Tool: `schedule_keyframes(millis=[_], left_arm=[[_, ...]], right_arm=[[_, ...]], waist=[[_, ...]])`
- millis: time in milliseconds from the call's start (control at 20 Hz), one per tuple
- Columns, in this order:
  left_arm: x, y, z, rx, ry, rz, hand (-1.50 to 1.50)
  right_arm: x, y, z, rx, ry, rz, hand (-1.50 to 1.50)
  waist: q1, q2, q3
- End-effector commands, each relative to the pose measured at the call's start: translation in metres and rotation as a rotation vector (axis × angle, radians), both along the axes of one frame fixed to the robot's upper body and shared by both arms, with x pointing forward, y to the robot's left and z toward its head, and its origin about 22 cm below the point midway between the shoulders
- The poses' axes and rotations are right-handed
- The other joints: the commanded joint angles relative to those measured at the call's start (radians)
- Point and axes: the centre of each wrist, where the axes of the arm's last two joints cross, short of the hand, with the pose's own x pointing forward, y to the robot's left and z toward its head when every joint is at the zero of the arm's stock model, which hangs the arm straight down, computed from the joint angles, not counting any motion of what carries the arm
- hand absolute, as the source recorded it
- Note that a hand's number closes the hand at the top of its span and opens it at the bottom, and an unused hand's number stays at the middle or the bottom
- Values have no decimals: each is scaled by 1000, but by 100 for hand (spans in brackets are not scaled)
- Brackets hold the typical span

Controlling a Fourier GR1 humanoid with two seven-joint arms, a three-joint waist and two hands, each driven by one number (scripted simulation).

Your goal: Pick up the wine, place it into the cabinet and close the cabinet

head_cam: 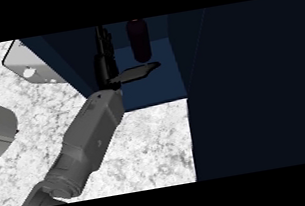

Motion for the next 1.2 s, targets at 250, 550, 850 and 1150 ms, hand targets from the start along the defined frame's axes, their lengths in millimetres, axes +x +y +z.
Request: schedule_keyframes(millis=[250, 550, 850, 1150], left_arm=[[-60, -28, -29, -35, 74, -24, -150], [-113, -52, -32, -13, 55, -15, -150], [-151, -72, -17, -36, 16, -53, -150], [-195, -66, 3, -94, 9, -54, -150]], right_arm=[[-16, -2, 0, 7, -22, -12, -150], [-26, -16, 8, 13, -20, -64, -150], [-32, -19, 5, 3, -45, -65, -150], [-20, -2, 9, 7, -44, -67, -150]], waist=[[30, -7, -1], [68, -10, -1], [63, -6, -1], [76, -5, -1]])
